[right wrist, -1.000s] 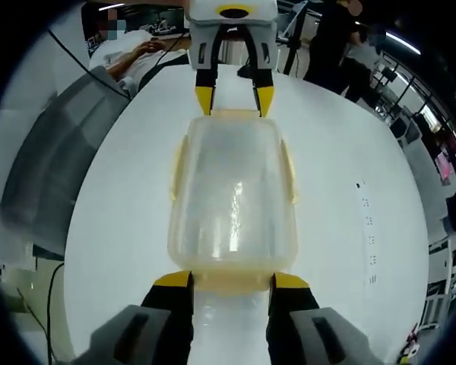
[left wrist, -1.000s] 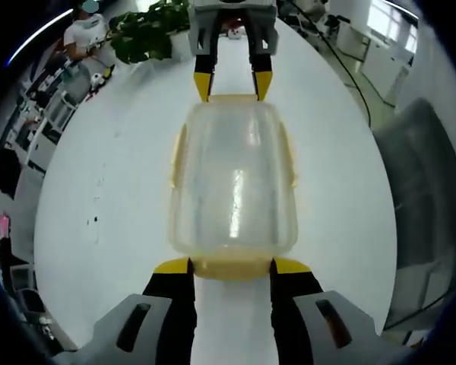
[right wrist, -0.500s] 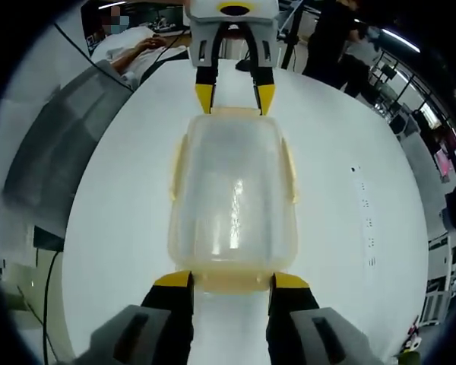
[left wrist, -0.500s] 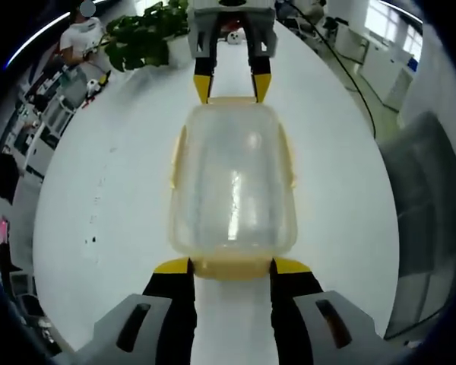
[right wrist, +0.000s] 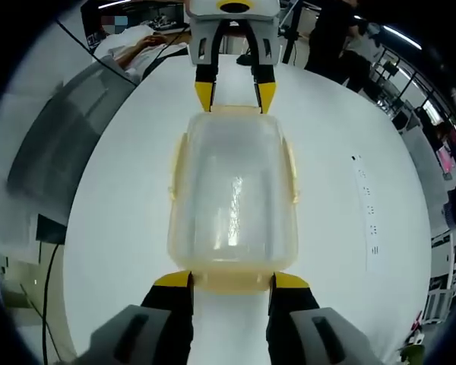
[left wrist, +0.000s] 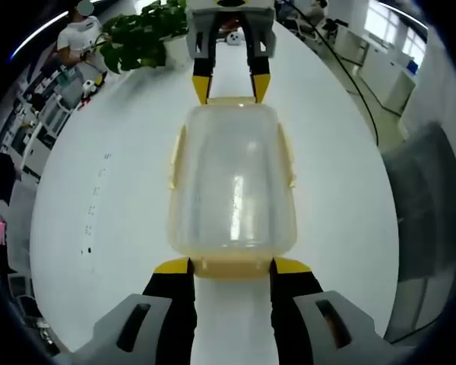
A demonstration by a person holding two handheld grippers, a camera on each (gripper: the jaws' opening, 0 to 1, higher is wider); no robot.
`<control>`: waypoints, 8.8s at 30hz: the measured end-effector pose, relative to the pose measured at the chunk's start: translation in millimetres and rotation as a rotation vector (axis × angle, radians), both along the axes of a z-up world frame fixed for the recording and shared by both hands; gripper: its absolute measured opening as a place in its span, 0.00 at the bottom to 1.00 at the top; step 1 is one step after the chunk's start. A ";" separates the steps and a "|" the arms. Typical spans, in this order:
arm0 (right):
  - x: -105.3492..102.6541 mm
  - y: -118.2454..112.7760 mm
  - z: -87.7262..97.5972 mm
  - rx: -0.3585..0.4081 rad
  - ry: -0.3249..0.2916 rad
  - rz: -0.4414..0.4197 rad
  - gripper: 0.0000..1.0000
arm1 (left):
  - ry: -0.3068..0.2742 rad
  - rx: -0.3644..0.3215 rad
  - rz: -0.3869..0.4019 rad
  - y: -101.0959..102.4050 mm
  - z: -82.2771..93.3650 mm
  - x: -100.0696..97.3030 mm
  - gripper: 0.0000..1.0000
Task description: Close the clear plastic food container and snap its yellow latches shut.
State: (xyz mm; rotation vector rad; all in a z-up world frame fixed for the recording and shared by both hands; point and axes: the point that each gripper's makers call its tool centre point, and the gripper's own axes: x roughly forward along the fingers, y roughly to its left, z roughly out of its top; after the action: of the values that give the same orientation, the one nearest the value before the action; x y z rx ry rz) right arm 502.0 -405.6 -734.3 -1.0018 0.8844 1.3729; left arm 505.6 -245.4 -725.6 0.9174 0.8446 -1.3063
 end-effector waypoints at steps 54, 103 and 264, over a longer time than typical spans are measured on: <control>10.1 7.7 21.5 0.189 0.071 -0.334 0.39 | 0.061 -0.126 0.316 7.1 12.8 11.0 0.41; 11.0 17.6 1.0 0.386 0.230 -1.117 0.28 | 0.301 -0.371 1.005 -14.4 -7.4 8.3 0.34; 30.4 89.4 13.4 0.087 0.073 -0.138 0.32 | -0.019 -0.160 0.035 -80.8 14.4 -27.1 0.35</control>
State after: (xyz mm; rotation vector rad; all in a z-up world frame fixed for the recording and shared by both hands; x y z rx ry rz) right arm 532.4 -316.3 -720.9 -0.8133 0.9230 1.3262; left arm 478.6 -326.2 -711.2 0.7850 0.7269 -1.3130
